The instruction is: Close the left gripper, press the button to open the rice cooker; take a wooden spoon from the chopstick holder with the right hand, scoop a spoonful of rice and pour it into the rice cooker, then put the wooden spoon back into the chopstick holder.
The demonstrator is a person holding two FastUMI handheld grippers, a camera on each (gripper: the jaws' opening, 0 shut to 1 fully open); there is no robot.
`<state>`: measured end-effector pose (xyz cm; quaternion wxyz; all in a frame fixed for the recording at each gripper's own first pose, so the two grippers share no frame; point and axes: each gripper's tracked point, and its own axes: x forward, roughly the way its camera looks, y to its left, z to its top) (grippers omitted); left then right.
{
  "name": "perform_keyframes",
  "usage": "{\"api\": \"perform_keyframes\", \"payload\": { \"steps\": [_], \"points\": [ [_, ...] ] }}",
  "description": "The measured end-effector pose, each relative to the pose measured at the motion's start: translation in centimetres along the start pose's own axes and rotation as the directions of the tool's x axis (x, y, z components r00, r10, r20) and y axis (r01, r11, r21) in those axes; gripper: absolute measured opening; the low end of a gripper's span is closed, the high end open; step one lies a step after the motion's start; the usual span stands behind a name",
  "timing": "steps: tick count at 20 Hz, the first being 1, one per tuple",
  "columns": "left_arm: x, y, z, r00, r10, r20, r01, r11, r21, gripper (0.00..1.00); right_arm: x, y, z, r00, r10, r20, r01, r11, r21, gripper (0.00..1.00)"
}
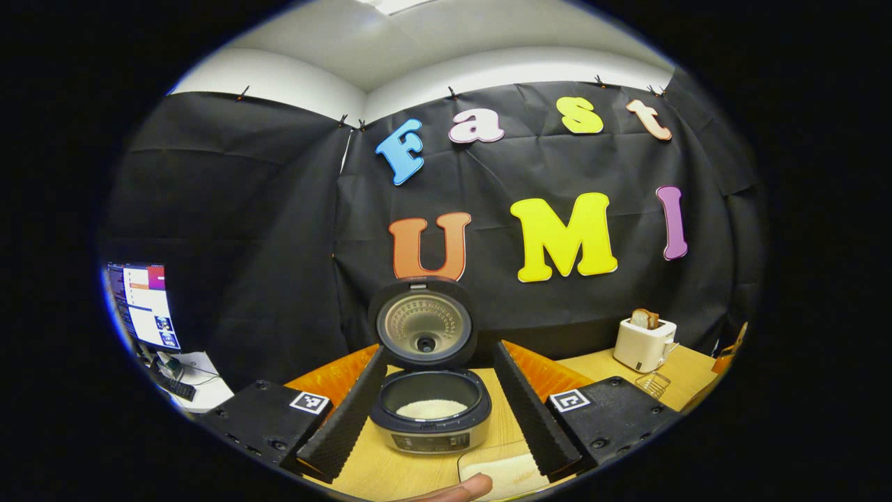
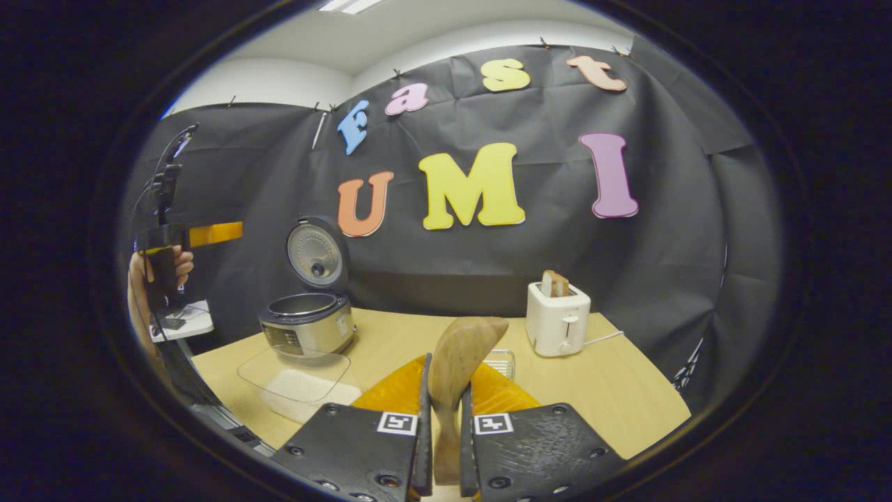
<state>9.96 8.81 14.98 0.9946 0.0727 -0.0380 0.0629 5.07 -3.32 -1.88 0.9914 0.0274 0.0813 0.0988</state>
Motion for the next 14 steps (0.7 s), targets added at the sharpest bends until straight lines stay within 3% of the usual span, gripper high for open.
{"api": "perform_keyframes", "payload": {
  "steps": [3,7,14],
  "points": [
    [4.5,0.2,2.2,1.000,0.007,0.015,-0.007,1.000,0.006,0.99,-0.4,-1.8,-0.8,1.000,-0.021,-0.016,0.021,0.999,0.025,0.15],
    [8.9,1.1,1.6,0.999,0.032,-0.011,-0.032,0.999,0.030,0.99,2.2,-3.7,0.2,0.999,-0.042,-0.034,0.043,0.998,0.042,0.15],
    [10.3,2.4,0.4,0.999,0.041,-0.017,-0.041,0.999,0.003,0.99,15.1,-6.8,5.2,0.992,-0.076,-0.097,0.094,0.976,0.196,0.15]
  ]
}}
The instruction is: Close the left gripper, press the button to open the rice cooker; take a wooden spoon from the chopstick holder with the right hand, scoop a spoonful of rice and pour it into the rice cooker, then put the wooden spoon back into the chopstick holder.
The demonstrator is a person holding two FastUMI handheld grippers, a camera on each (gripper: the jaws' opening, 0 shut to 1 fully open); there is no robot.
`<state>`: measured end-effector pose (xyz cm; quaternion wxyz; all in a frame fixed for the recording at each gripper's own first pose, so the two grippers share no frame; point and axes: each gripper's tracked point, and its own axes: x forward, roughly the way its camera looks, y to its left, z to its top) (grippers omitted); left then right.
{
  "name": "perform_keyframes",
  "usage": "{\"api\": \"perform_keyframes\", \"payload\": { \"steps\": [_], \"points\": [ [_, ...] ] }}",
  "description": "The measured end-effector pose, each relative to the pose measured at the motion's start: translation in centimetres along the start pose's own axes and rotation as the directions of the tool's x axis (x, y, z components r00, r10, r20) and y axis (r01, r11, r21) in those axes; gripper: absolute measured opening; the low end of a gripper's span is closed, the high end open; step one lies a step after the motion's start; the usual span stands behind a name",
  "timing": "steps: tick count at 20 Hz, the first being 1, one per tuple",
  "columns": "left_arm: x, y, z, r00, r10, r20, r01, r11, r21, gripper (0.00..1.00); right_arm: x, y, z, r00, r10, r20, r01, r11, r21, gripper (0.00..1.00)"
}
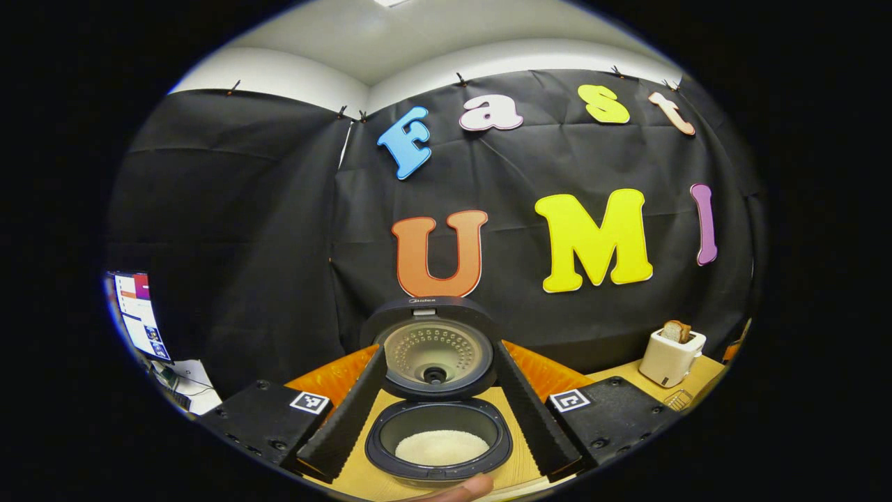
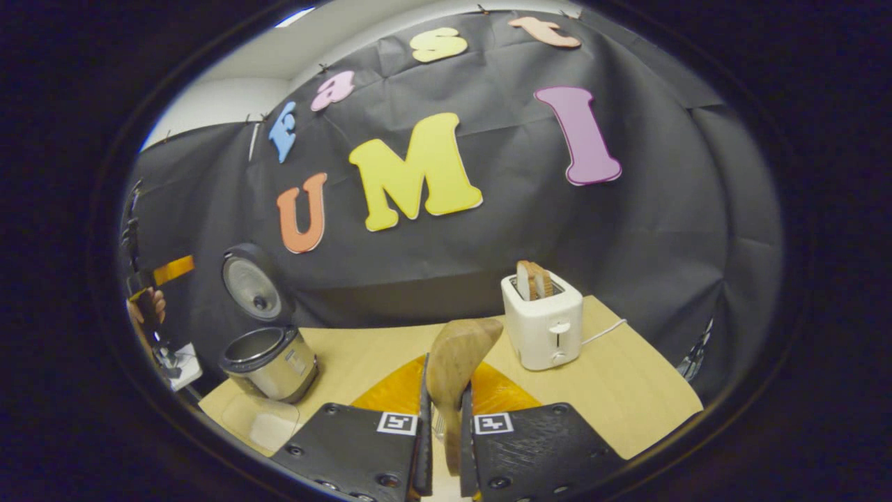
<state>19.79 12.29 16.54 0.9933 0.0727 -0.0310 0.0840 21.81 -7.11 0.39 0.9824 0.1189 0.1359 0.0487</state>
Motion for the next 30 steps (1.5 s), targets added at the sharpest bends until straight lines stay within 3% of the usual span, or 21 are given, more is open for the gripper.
{"api": "perform_keyframes", "payload": {
  "steps": [7,11,16,18,19,22,23,24,25,30],
  "points": [
    [-0.5,-1.0,0.0,0.999,-0.048,-0.007,0.048,0.998,-0.026,0.99,5.4,-0.7,-0.6,0.997,-0.028,-0.066,0.031,0.999,0.041,0.15],
    [-0.3,-0.7,-0.1,0.999,-0.044,-0.018,0.043,0.999,-0.013,0.99,5.8,-1.7,-1.3,0.994,-0.069,-0.090,0.072,0.997,0.031,0.19],
    [0.3,-0.5,0.3,0.999,-0.036,-0.019,0.036,0.999,0.006,0.99,5.0,-3.3,-0.8,0.992,-0.103,-0.074,0.108,0.992,0.072,0.36],
    [0.7,-0.4,1.0,0.999,-0.033,-0.008,0.033,0.999,0.015,0.98,4.5,-3.9,-0.6,0.991,-0.122,-0.063,0.126,0.990,0.066,0.38],
    [0.9,-0.3,1.3,0.999,-0.032,-0.003,0.032,0.999,0.015,0.98,4.2,-4.1,-0.4,0.990,-0.127,-0.054,0.131,0.990,0.060,0.34],
    [2.3,0.1,2.3,1.000,-0.025,0.004,0.025,1.000,0.006,0.98,2.7,-5.0,0.6,0.986,-0.168,-0.014,0.168,0.986,0.016,0.55],
    [3.1,0.4,2.5,1.000,-0.023,0.001,0.023,1.000,0.006,0.98,2.2,-5.1,0.9,0.985,-0.174,-0.001,0.174,0.985,-0.001,0.50],
    [3.6,0.4,2.3,1.000,-0.028,-0.006,0.028,1.000,0.008,0.98,1.8,-5.0,1.1,0.985,-0.172,0.007,0.172,0.985,-0.012,0.63],
    [4.3,0.4,2.2,0.999,-0.035,-0.013,0.035,0.999,0.005,0.98,1.4,-5.0,1.1,0.985,-0.175,0.013,0.175,0.984,-0.021,0.57],
    [8.5,3.0,2.6,1.000,0.011,-0.015,-0.011,1.000,0.001,0.98,-0.5,-3.9,1.0,0.986,-0.164,0.041,0.166,0.984,-0.060,0.77]
  ]
}}
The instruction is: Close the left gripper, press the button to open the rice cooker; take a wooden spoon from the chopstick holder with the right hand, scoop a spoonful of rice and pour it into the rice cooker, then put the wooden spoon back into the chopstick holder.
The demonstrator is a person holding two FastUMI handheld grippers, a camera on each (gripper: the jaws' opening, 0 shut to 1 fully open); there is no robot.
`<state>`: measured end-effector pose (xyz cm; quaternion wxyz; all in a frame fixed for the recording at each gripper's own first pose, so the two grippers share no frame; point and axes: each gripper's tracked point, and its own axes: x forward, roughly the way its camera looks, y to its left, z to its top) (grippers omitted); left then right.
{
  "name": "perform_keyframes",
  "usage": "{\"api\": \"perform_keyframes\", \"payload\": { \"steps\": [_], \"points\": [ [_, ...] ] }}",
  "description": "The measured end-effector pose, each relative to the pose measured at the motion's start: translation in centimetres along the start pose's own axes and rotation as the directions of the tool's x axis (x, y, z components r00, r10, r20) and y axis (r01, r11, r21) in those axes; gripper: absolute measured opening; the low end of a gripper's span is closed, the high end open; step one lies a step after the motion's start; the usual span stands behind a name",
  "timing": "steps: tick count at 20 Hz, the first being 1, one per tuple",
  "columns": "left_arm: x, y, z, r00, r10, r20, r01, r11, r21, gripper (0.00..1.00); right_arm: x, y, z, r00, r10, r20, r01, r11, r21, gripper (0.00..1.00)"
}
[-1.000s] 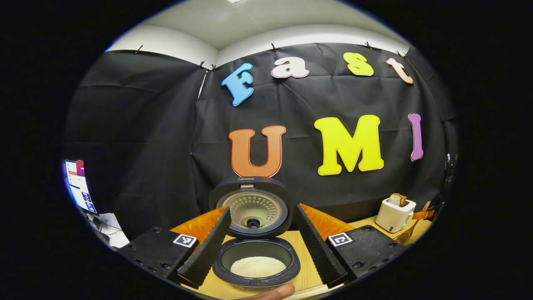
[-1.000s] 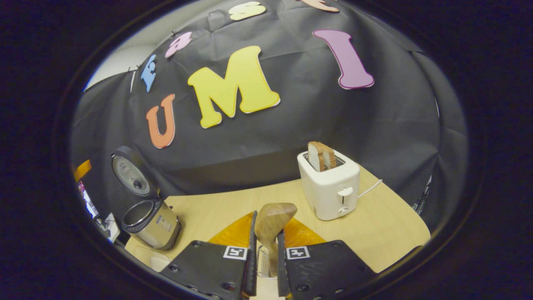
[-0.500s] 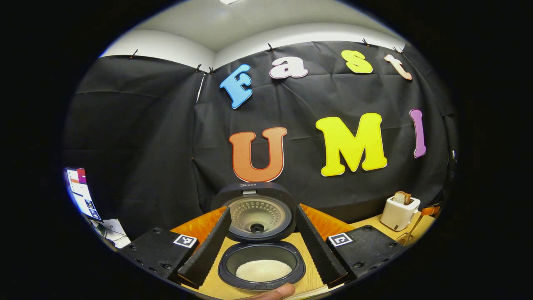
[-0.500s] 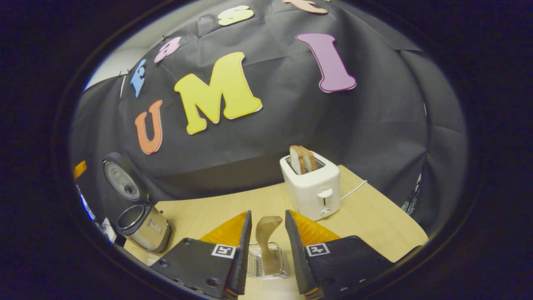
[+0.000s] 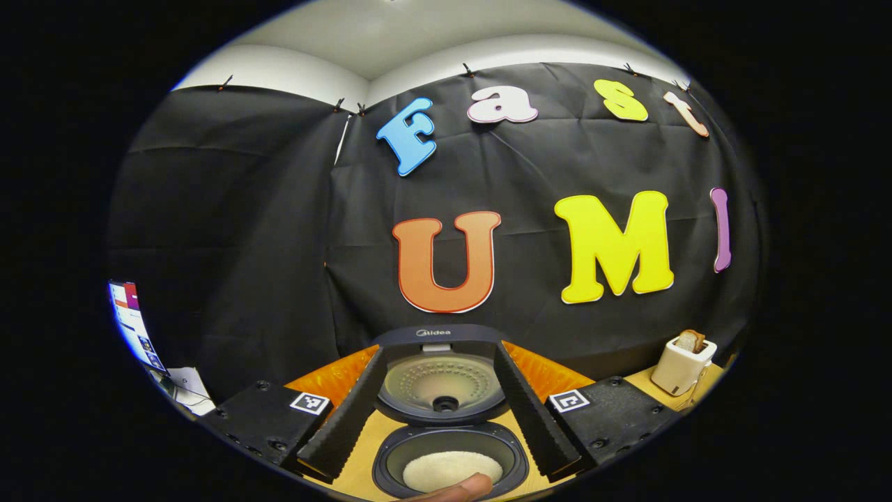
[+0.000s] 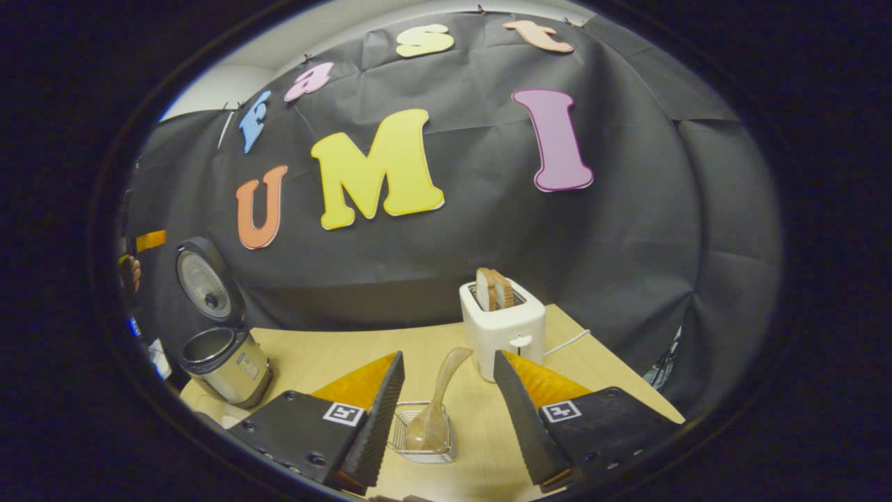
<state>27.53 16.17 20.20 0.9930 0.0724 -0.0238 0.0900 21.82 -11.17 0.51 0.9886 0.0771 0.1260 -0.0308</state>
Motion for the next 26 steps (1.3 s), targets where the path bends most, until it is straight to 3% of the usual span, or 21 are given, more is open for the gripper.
{"api": "perform_keyframes", "payload": {
  "steps": [1,2,6,7,8,9,11,12,16,19,22,26],
  "points": [
    [0.7,0.3,0.3,1.000,0.004,0.008,-0.004,1.000,0.001,0.98,-0.4,0.5,0.0,1.000,0.014,0.008,-0.013,1.000,-0.014,0.77],
    [1.5,0.5,0.7,1.000,0.004,0.020,-0.004,1.000,-0.001,0.98,-0.7,0.7,-0.1,1.000,0.021,0.013,-0.020,0.999,-0.029,0.87],
    [5.4,0.6,1.0,1.000,-0.003,0.016,0.003,1.000,-0.009,0.98,-1.4,1.5,-0.6,1.000,0.019,0.015,-0.018,0.998,-0.058,0.81],
    [6.3,0.7,1.2,1.000,-0.001,0.021,0.001,1.000,0.002,0.98,-1.6,1.8,-0.6,1.000,0.021,0.017,-0.019,0.998,-0.065,0.87],
    [7.2,0.7,1.5,0.999,-0.001,0.032,0.000,1.000,0.009,0.98,-1.8,2.3,-0.6,0.999,0.025,0.023,-0.023,0.997,-0.080,0.87],
    [8.1,0.7,1.7,0.999,-0.007,0.043,0.007,1.000,0.006,0.98,-2.0,2.7,-0.6,0.999,0.030,0.029,-0.027,0.995,-0.098,0.81],
    [10.0,0.4,1.3,0.999,-0.021,0.033,0.022,0.999,-0.041,0.98,-2.5,4.0,-1.0,0.998,0.048,0.032,-0.043,0.990,-0.137,0.89],
    [10.7,0.4,0.8,1.000,-0.021,0.022,0.022,0.998,-0.062,0.98,-2.5,4.5,-1.2,0.998,0.059,0.031,-0.053,0.988,-0.148,0.87],
    [13.8,1.1,0.4,1.000,-0.003,0.010,0.004,0.999,-0.041,0.98,-2.4,6.5,-2.2,0.994,0.106,0.024,-0.100,0.978,-0.181,0.91],
    [14.9,1.2,-0.4,0.999,-0.024,-0.026,0.022,0.998,-0.061,0.98,-2.3,7.3,-2.5,0.992,0.124,0.035,-0.113,0.967,-0.227,0.91],
    [16.1,1.8,-1.3,0.999,-0.016,-0.044,0.013,0.997,-0.074,0.98,-2.8,9.0,-3.0,0.983,0.184,0.023,-0.175,0.961,-0.215,0.91],
    [14.8,1.5,-1.9,0.996,-0.058,-0.073,0.048,0.991,-0.127,0.98,-4.2,8.8,-3.2,0.979,0.201,0.030,-0.189,0.955,-0.228,0.96]
  ]
}}
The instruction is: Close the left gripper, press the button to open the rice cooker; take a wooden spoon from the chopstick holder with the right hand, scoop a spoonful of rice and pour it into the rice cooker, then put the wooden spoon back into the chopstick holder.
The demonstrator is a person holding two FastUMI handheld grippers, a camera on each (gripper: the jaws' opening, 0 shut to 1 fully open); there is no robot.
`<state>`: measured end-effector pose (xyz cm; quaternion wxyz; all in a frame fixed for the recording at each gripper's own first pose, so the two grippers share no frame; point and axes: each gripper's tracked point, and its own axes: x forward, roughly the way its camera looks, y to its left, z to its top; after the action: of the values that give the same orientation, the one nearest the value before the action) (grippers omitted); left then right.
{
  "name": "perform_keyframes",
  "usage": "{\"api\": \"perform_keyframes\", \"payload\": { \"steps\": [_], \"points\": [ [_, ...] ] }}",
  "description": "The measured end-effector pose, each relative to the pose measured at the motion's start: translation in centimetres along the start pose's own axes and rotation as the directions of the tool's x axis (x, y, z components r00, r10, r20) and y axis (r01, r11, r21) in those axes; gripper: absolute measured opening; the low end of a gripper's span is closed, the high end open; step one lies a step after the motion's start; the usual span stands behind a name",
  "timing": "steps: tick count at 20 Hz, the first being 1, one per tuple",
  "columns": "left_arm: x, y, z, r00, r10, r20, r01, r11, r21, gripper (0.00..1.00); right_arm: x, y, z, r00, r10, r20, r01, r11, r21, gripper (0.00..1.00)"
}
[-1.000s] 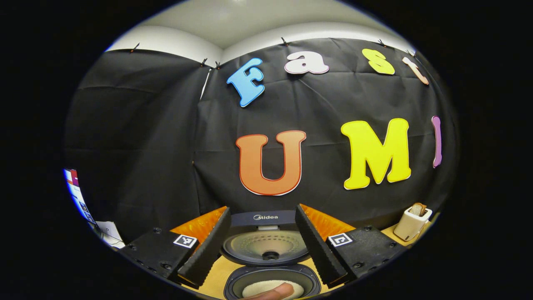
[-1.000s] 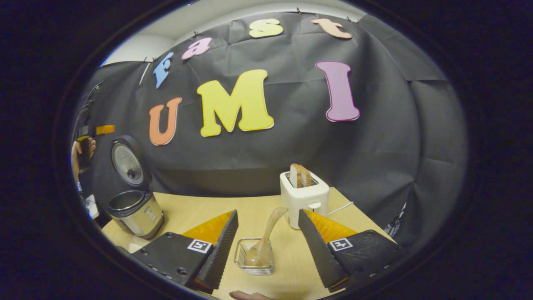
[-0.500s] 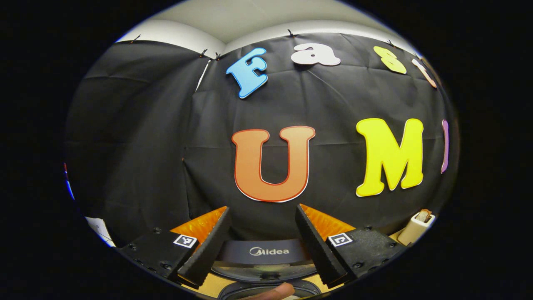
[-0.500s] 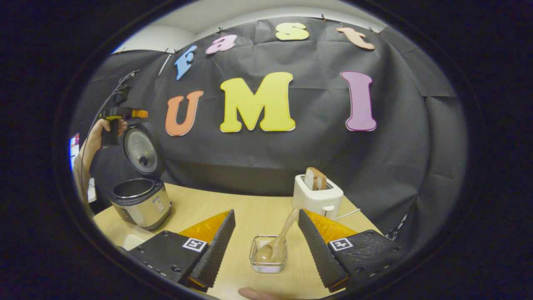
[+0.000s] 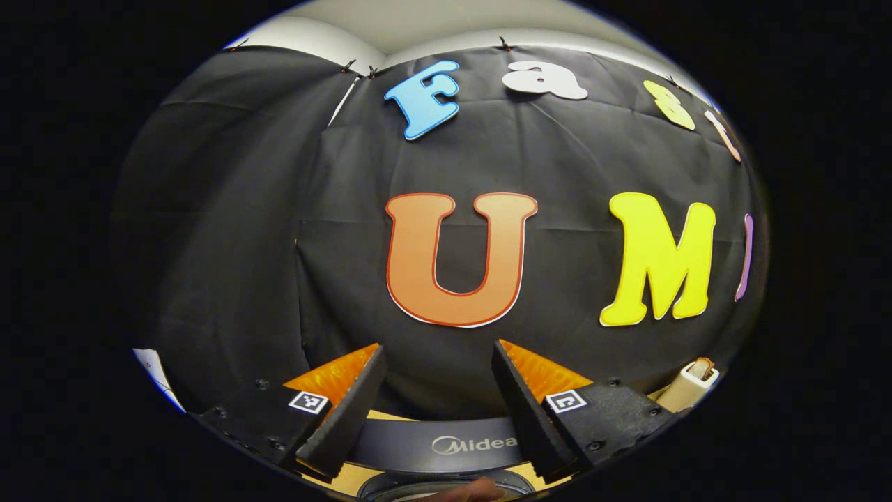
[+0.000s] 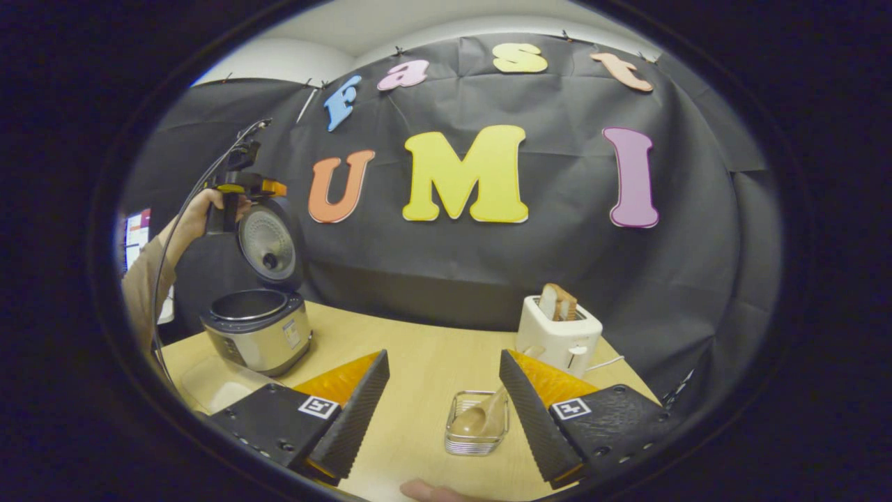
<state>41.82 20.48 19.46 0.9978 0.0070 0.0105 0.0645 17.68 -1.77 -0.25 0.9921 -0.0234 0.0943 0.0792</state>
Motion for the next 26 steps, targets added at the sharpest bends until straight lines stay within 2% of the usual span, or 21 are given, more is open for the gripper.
{"api": "perform_keyframes", "payload": {
  "steps": [3,10,11,12,14,15,16,21,22,23,26],
  "points": [
    [-2.1,-0.1,-0.4,1.000,0.006,0.001,-0.006,1.000,0.008,0.97,-1.9,-0.3,-0.4,1.000,-0.011,0.004,0.011,1.000,-0.007,0.96],
    [-9.1,-0.7,-4.6,0.998,0.023,-0.053,-0.021,0.999,0.032,0.96,-8.3,0.6,0.1,0.995,0.056,0.080,-0.063,0.993,0.096,0.96],
    [-10.0,-0.8,-5.5,0.997,0.026,-0.069,-0.024,0.999,0.036,1.00,-9.1,0.3,-0.1,0.996,0.038,0.085,-0.046,0.994,0.099,0.95],
    [-10.8,-0.9,-6.5,0.996,0.030,-0.083,-0.026,0.999,0.042,0.96,-9.8,0.1,-0.3,0.996,0.017,0.093,-0.025,0.996,0.088,0.96],
    [-12.4,-1.2,-8.3,0.994,0.029,-0.104,-0.023,0.998,0.051,0.96,-11.6,0.7,-0.9,0.995,0.013,0.100,-0.020,0.998,0.067,0.94],
    [-12.9,-1.3,-9.0,0.994,0.028,-0.109,-0.022,0.998,0.056,0.96,-12.2,1.2,-1.2,0.994,0.019,0.106,-0.026,0.998,0.063,0.90],
    [-13.7,-1.3,-10.1,0.993,0.029,-0.118,-0.022,0.998,0.058,0.96,-12.9,1.3,-1.5,0.994,0.015,0.104,-0.022,0.998,0.062,0.94],
    [-16.1,-1.4,-14.2,0.989,0.017,-0.146,-0.008,0.998,0.057,0.96,-17.4,1.7,-2.9,0.995,-0.002,0.104,-0.006,0.997,0.080,0.95],
    [-16.6,-1.4,-15.1,0.988,0.016,-0.154,-0.007,0.998,0.056,0.96,-18.1,1.7,-2.9,0.994,-0.004,0.109,-0.005,0.996,0.084,0.90],
    [-17.0,-1.4,-16.1,0.986,0.015,-0.165,-0.005,0.998,0.063,0.96,-18.7,1.5,-3.0,0.994,-0.012,0.113,0.003,0.996,0.085,0.95],
    [-17.9,-1.4,-18.6,0.981,0.011,-0.194,0.003,0.998,0.070,0.96,-20.7,1.4,-3.1,0.992,-0.031,0.126,0.020,0.996,0.086,0.95]
  ]
}}
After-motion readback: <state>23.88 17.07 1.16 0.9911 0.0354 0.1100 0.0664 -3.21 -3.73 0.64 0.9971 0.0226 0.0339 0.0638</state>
